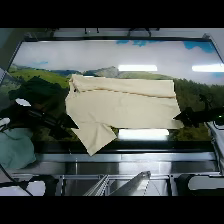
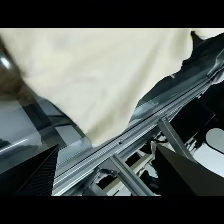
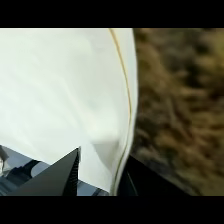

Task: Fold the shirts.

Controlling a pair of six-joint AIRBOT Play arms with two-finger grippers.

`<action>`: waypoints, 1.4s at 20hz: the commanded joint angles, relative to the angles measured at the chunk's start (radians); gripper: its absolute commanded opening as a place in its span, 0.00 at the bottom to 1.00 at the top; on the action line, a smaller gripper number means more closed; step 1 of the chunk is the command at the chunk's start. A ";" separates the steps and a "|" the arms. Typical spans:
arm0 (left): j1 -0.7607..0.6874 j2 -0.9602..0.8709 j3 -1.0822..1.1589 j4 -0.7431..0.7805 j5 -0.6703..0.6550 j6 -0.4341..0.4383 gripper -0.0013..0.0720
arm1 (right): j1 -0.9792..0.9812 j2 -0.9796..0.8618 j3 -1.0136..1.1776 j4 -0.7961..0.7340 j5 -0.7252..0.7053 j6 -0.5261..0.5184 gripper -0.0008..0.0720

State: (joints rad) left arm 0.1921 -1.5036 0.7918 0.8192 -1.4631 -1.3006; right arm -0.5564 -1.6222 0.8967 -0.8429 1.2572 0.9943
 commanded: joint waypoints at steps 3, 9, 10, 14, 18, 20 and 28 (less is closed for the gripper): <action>-0.132 -0.039 -0.090 -0.002 0.143 0.002 0.89 | 0.029 -0.011 -0.004 0.000 -0.045 -0.013 0.47; -0.208 -0.177 0.051 -0.027 0.169 0.002 0.09 | 0.029 -0.011 -0.004 0.018 -0.018 -0.029 0.47; -0.221 -0.192 0.085 -0.027 0.169 0.002 0.09 | 0.029 -0.011 -0.004 0.019 -0.010 -0.029 0.47; -0.243 -0.201 0.166 -0.025 0.135 0.003 0.05 | 0.019 -0.011 -0.003 0.017 0.043 -0.031 0.15; -0.218 -0.131 0.153 0.059 0.127 -0.002 0.05 | -0.024 -0.010 -0.004 0.017 0.087 -0.037 0.03; -0.182 -0.057 0.100 0.083 0.128 0.004 0.05 | -0.066 -0.003 -0.004 0.017 0.122 -0.037 0.03; 0.005 0.233 0.021 0.068 0.065 0.021 0.05 | -0.144 0.040 -0.004 0.118 0.152 -0.025 0.03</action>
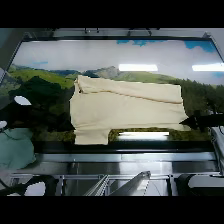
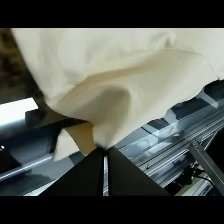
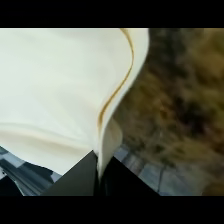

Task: Fold the shirts.

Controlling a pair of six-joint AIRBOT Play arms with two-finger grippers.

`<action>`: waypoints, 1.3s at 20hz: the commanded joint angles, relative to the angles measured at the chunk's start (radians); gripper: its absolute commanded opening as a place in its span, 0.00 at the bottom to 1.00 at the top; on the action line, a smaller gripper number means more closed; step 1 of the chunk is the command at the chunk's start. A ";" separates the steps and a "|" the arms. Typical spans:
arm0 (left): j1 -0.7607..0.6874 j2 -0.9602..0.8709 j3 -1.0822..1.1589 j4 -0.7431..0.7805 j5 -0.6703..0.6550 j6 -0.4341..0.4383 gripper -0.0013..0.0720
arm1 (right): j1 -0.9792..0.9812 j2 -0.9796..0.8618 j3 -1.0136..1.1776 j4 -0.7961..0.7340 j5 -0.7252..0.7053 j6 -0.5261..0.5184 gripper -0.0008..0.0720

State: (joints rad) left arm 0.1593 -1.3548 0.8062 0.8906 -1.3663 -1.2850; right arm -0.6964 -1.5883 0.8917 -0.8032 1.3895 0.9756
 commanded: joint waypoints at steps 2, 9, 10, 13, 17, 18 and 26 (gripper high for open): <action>0.028 0.120 0.097 -0.033 -0.011 0.009 0.05 | 0.014 0.006 0.002 0.229 0.027 -0.063 0.03; -0.052 -0.166 0.713 -0.060 0.040 0.013 0.05 | 0.152 -0.002 0.073 0.398 -0.193 -0.093 0.03; -0.069 -0.246 0.802 -0.051 0.039 0.014 0.05 | 0.172 -0.003 0.090 0.398 -0.244 -0.092 0.03; -0.102 -0.483 1.044 -0.044 0.007 0.014 0.05 | 0.215 -0.027 0.140 0.397 -0.343 -0.090 0.04; -0.109 -0.750 1.279 -0.056 -0.005 0.014 0.05 | 0.255 -0.107 0.203 0.409 -0.443 -0.096 0.04; -0.109 -0.789 1.291 -0.062 0.023 0.014 0.05 | 0.263 -0.127 0.214 0.424 -0.463 -0.119 0.04; -0.059 -0.830 1.271 -0.309 0.089 0.071 1.00 | 0.235 -0.175 0.348 0.261 -0.454 -0.154 0.54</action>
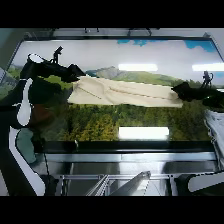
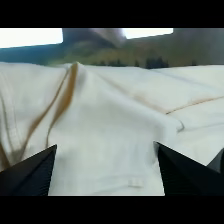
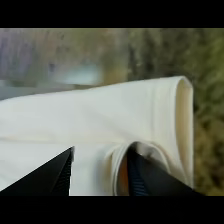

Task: Fold the shirts.

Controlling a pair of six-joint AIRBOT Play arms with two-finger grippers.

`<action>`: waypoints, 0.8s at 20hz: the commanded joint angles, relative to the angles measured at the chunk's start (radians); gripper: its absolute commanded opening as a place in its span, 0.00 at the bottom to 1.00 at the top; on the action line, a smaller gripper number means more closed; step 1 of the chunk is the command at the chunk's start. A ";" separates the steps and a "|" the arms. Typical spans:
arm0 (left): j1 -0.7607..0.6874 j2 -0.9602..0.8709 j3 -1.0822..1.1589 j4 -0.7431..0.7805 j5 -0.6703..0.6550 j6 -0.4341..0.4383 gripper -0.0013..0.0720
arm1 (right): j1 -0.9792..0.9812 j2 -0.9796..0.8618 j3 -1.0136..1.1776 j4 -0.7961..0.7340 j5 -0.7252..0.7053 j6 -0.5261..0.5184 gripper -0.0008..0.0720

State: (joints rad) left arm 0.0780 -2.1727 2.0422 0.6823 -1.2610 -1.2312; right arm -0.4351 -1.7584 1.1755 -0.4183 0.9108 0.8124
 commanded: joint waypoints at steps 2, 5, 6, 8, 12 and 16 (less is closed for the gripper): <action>0.068 0.014 0.057 -0.148 -0.072 0.017 1.00 | -0.068 -0.004 0.142 -0.316 0.064 0.154 0.90; 0.118 0.103 -0.045 -0.160 -0.072 0.017 0.95 | -0.079 -0.020 0.162 -0.427 0.079 0.262 0.90; 0.130 0.127 -0.071 -0.160 -0.082 0.017 0.67 | -0.076 -0.038 0.162 -0.423 0.104 0.262 0.90; 0.139 0.165 -0.095 -0.160 -0.114 0.021 0.02 | -0.061 -0.092 0.164 -0.373 0.172 0.262 0.90; 0.086 0.188 -0.051 -0.159 -0.226 0.019 0.02 | -0.046 -0.179 0.190 -0.214 0.299 0.262 0.68; -0.074 0.183 -0.039 -0.128 -0.216 0.005 0.02 | -0.045 -0.229 0.198 -0.121 0.377 0.262 0.31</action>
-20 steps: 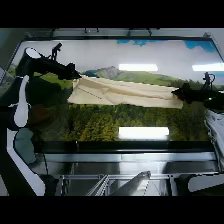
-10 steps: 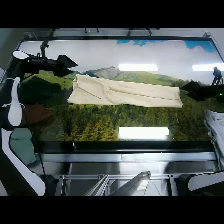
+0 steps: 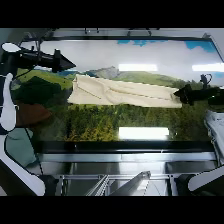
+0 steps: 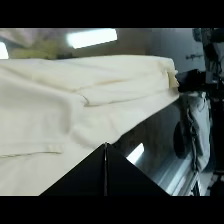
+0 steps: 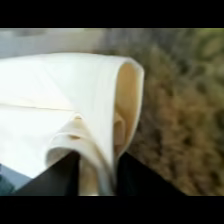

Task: Fold the shirts.

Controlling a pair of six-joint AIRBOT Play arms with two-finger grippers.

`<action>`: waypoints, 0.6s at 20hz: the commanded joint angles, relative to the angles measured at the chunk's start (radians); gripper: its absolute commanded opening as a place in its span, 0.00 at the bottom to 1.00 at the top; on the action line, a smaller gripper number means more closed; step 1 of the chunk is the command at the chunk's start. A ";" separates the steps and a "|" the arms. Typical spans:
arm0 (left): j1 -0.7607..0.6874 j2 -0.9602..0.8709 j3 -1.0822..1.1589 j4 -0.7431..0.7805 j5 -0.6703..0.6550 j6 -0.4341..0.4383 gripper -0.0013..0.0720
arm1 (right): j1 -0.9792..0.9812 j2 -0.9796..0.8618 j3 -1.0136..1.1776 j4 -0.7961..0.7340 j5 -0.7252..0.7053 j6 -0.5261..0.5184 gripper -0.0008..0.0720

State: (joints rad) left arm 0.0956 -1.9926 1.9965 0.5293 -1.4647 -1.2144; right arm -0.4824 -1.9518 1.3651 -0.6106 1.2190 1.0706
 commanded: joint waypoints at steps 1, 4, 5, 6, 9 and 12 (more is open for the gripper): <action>-0.145 -0.007 0.007 0.061 0.011 -0.030 0.02 | 0.002 -0.037 0.009 0.078 0.079 0.003 0.06; -0.303 -0.054 0.007 0.199 0.127 -0.086 0.02 | -0.003 -0.023 0.024 0.103 0.116 -0.001 0.04; -0.349 -0.073 0.007 0.249 0.178 -0.107 0.02 | -0.003 -0.010 0.041 0.103 0.138 0.000 0.03; -0.396 -0.098 0.007 0.299 0.237 -0.142 0.02 | -0.003 0.005 0.059 0.103 0.164 0.000 0.04; -0.484 -0.179 0.008 0.340 0.399 -0.225 0.02 | -0.002 0.052 0.127 0.125 0.273 0.009 0.04; -0.525 -0.269 0.061 0.341 0.435 -0.273 0.02 | -0.001 0.112 0.139 0.241 0.316 0.008 0.04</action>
State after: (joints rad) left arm -0.3717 -2.1860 2.0216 0.8349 -1.1194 -1.4174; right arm -0.4839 -1.8896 1.4796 -0.4690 1.4624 1.0748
